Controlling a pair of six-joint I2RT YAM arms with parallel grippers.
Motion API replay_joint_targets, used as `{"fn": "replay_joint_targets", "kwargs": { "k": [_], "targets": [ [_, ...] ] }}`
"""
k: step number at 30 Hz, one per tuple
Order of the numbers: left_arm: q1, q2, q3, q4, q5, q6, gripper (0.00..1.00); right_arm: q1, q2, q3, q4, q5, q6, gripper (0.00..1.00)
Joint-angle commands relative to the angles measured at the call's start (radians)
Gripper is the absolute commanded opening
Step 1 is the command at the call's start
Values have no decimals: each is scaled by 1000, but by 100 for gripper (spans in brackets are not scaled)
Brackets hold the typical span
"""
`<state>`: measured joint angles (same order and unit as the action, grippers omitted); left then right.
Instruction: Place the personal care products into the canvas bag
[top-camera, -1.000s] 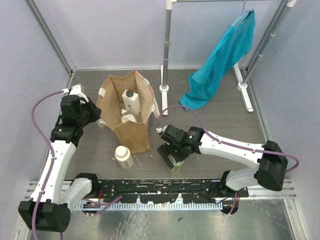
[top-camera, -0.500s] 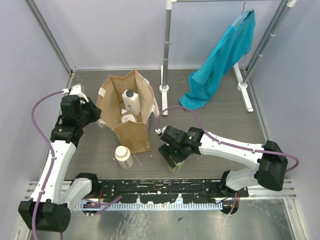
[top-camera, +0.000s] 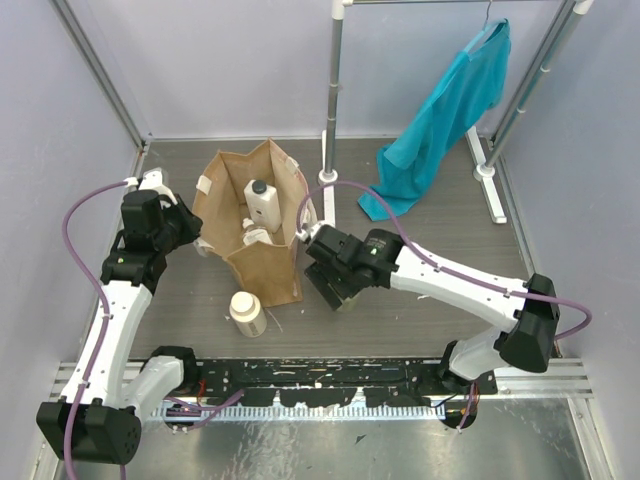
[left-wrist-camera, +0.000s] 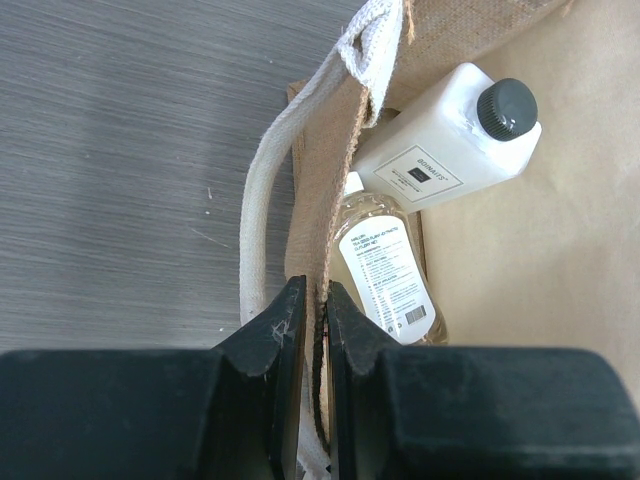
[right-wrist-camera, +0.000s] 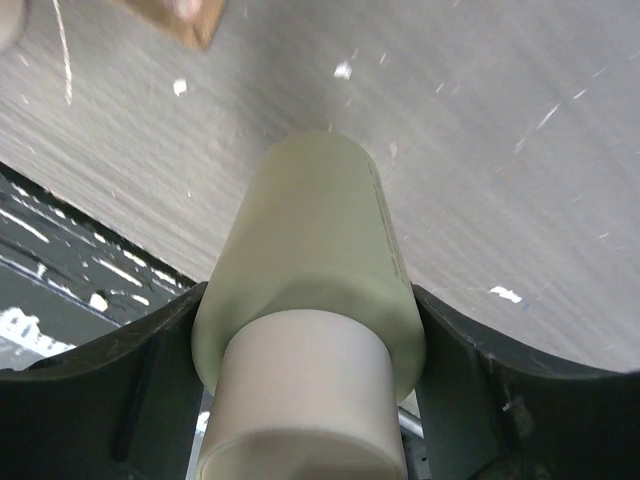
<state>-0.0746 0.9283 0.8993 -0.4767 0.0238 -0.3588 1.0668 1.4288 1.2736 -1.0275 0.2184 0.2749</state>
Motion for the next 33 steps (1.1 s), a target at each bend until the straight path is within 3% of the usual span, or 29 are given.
{"fn": "replay_joint_targets", "kwargs": {
  "k": [1, 12, 17, 26, 33],
  "targets": [
    [3, -9, -9, 17, -9, 18, 20, -2, 2, 236, -58, 149, -56, 1],
    [2, -16, -7, 4, -18, 37, 20, -31, 178, 726, -145, 273, -221, 1],
    [2, -17, -9, 3, -22, 40, 20, -29, 273, 952, -136, 373, -370, 1],
    [2, -14, -1, -7, -25, 44, 20, -35, 329, 1083, 153, 398, -553, 0],
    [3, -14, 5, -19, -25, 49, 20, -35, 389, 1164, 331, 259, -626, 0]
  ]
}}
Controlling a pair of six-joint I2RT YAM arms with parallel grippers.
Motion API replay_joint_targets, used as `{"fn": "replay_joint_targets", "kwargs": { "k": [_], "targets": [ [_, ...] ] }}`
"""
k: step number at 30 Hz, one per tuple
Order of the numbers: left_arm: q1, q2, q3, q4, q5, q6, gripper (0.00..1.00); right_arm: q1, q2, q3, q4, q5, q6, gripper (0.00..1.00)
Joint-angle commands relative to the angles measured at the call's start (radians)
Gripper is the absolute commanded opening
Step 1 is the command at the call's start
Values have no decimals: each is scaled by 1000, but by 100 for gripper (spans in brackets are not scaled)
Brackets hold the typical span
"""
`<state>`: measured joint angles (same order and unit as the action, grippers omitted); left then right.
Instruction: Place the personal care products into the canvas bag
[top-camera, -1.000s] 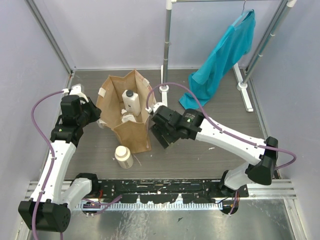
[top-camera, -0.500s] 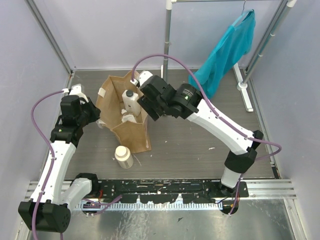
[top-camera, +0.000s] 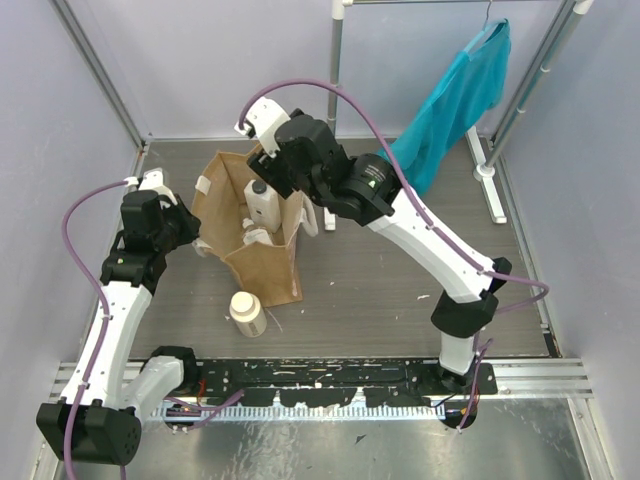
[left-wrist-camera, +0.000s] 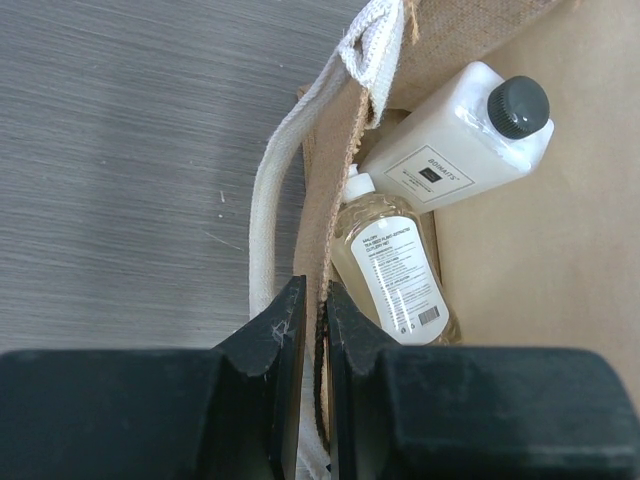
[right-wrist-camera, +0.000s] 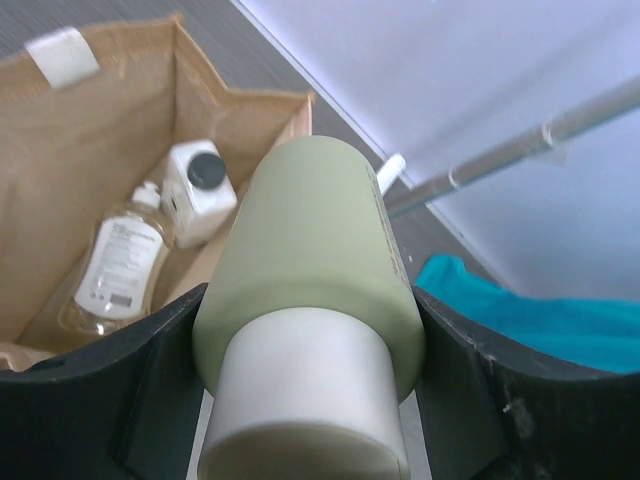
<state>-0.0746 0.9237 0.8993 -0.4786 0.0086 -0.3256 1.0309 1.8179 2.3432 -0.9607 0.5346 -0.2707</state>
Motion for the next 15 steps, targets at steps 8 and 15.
{"fn": "replay_joint_targets", "kwargs": {
  "k": [8, 15],
  "targets": [
    [2, -24, 11, -42, -18, 21, 20, 0, 91, 116, 269, -248, 8, 0],
    [2, -39, 12, -64, -26, 31, 20, 0, 99, 11, 287, -357, 108, 0]
  ]
}}
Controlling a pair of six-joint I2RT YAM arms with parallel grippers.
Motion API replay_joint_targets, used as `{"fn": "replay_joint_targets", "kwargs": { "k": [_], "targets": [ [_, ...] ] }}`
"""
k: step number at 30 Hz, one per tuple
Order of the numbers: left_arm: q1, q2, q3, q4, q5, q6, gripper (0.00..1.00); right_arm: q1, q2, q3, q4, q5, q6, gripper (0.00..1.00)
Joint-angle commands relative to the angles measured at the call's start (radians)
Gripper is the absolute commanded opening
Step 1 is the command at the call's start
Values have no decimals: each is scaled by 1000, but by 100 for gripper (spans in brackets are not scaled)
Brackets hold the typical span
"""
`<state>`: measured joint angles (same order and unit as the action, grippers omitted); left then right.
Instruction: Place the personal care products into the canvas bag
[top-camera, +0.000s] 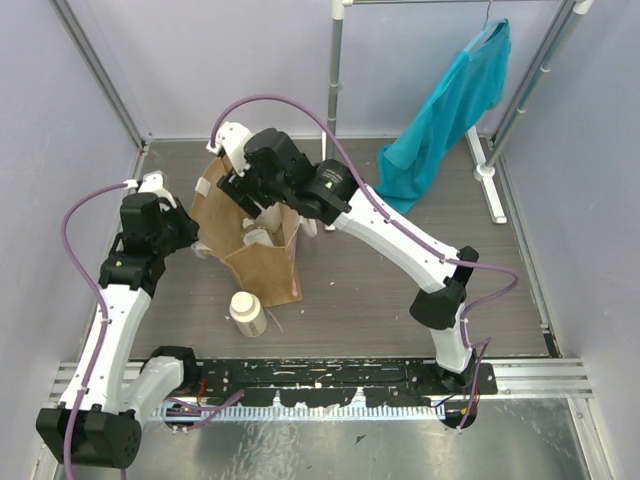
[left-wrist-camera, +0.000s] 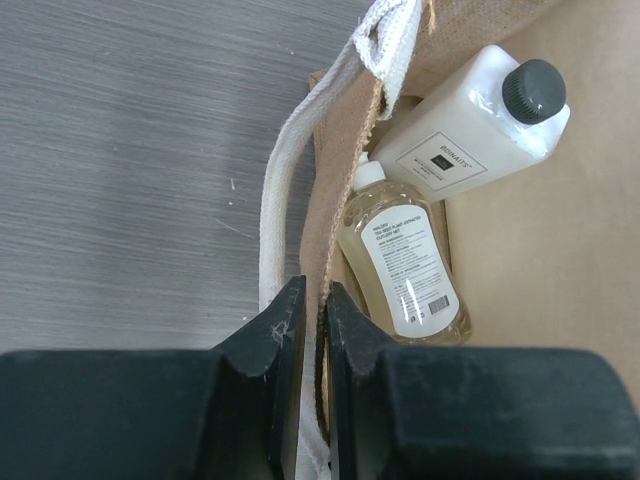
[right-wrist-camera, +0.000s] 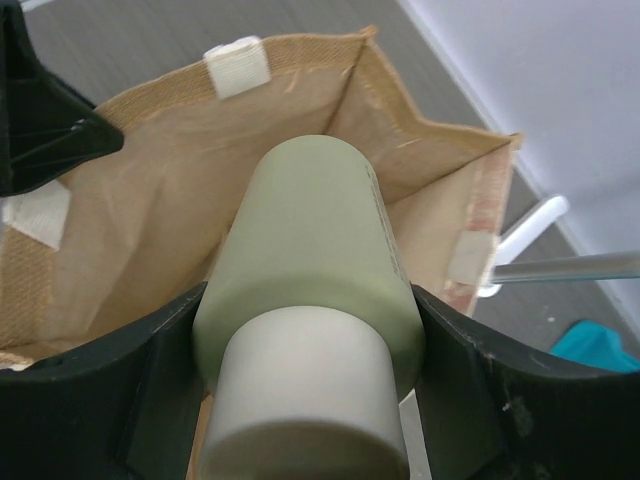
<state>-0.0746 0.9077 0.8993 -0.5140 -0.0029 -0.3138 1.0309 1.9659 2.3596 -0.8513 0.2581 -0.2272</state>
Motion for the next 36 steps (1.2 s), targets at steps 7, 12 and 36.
{"fn": "replay_joint_targets", "kwargs": {
  "k": [7, 12, 36],
  "targets": [
    [2, -22, 23, -47, 67, 98, 23, 0, 0, -48, 183, -134, 101, 0],
    [2, 7, 70, -161, 177, 255, 26, 1, 34, -32, 189, -145, 90, 0],
    [1, -2, 113, -205, 278, 271, 32, -76, 232, 91, 131, -170, 111, 0]
  ]
}}
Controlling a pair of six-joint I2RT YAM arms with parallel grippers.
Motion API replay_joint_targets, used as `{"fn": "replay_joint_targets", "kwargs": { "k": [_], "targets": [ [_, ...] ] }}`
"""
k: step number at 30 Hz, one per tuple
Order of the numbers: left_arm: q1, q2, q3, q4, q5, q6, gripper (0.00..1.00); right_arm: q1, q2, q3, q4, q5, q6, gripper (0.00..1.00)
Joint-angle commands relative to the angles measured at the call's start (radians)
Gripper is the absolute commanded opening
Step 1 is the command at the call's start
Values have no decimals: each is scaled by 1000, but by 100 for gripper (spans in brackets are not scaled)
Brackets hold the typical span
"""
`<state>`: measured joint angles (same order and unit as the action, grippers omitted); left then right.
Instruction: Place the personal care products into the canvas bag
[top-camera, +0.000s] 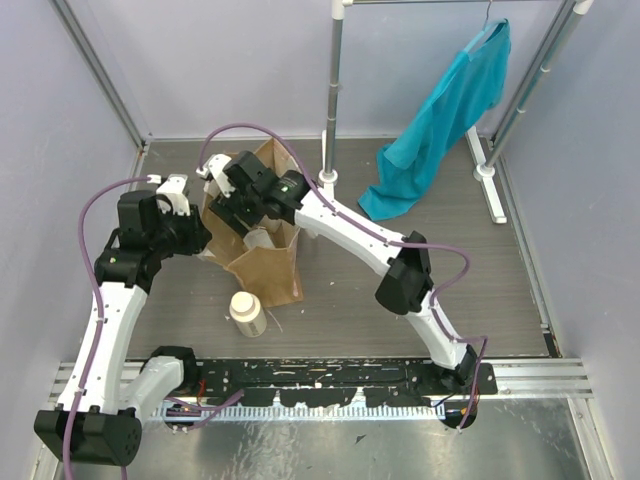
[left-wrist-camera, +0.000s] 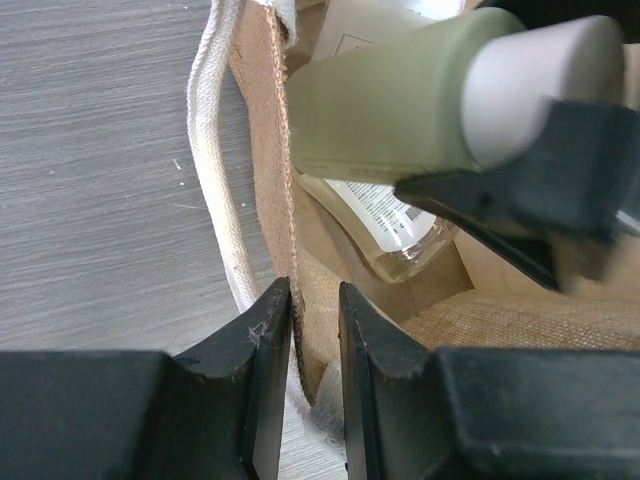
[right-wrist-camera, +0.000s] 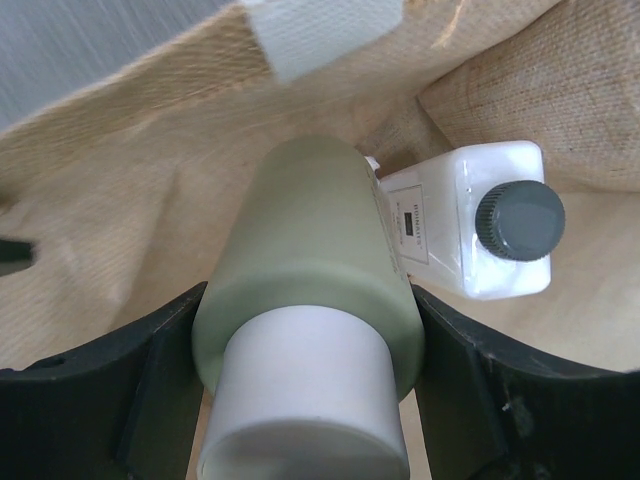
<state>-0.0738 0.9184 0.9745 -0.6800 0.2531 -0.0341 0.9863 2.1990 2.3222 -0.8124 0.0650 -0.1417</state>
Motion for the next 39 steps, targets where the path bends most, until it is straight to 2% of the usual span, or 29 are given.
{"fn": "replay_joint_targets", "kwargs": {
  "k": [1, 8, 22, 29, 35, 39],
  "targets": [
    [1, -16, 37, -40, 24, -11, 32, -38, 9, 140, 84, 34, 32, 0],
    [0, -25, 27, -36, 25, -7, 31, -77, 27, 156, 67, 80, 67, 0],
    [1, -41, 4, -9, 24, -13, 31, -117, 137, 154, 81, 67, 69, 0],
    [0, -55, -22, 3, 8, -18, 31, -145, 187, 166, 135, -11, 91, 1],
    [1, -51, -26, 0, -2, -8, 31, -155, 228, 167, 152, -56, 102, 8],
    [0, -49, -27, 6, -7, -7, 31, -155, 235, 166, 193, -70, 114, 7]
  ]
}}
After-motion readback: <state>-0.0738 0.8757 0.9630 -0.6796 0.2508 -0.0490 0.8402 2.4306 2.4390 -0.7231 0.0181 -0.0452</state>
